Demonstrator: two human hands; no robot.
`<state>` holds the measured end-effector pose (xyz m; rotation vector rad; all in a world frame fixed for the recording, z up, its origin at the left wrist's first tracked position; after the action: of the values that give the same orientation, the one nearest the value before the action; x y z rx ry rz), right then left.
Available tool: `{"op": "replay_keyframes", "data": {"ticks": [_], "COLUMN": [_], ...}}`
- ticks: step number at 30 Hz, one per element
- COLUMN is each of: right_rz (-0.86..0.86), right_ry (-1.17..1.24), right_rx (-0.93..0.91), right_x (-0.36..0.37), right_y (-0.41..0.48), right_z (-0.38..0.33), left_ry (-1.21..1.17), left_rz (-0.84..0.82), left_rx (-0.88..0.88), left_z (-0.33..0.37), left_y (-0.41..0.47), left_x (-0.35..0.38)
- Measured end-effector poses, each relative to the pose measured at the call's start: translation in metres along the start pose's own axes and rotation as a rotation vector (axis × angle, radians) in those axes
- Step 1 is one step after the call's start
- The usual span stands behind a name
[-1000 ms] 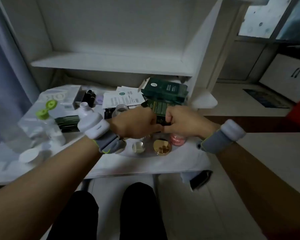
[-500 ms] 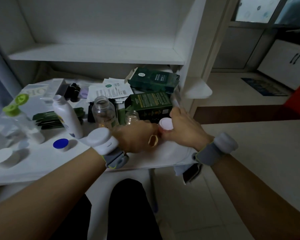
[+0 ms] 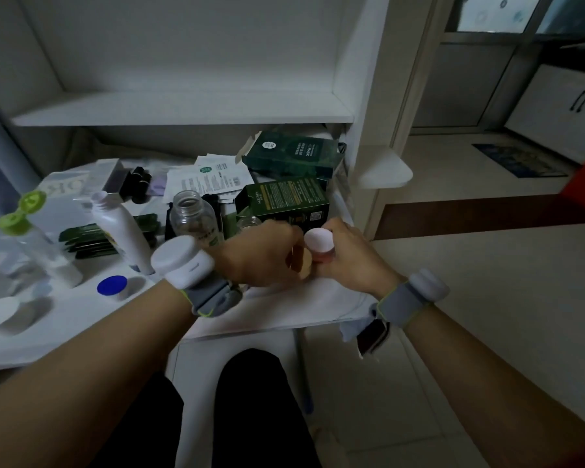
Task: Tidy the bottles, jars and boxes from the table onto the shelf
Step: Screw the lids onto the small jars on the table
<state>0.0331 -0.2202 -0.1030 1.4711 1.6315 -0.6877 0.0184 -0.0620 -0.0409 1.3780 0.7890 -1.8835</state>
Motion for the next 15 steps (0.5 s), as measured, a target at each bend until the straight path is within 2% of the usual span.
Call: {"op": "replay_keyframes", "data": {"ticks": [3, 7, 10, 15], "right_rz": [-0.021, -0.071, -0.115, -0.155], "right_ry": [0.036, 0.23, 0.361, 0.432], "right_rx": [-0.015, -0.028, -0.021, -0.027], "right_x": [0.0, 0.004, 0.008, 0.009], "right_y": [0.0, -0.005, -0.007, -0.009], "right_z": [-0.004, -0.011, -0.01, -0.01], "left_ry": [0.011, -0.006, 0.032, 0.04], "left_rz": [0.068, 0.113, 0.067, 0.002], "left_rx": [0.023, 0.013, -0.018, -0.057], "left_z": [0.003, 0.005, 0.004, 0.001], "left_y": [0.005, 0.011, 0.014, 0.017], "left_x": [-0.012, -0.015, -0.009, -0.002]}}
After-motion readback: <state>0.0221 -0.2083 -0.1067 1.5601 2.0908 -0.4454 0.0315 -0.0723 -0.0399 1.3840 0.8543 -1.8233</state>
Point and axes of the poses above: each hand's wrist, its own y-axis towards the middle knuckle, its own x-axis out of the palm, z = x × y, the point moved 2 cm from there along y, towards the middle knuckle, and after that the axes turned 1 degree about -y, right-handed, at the moved point
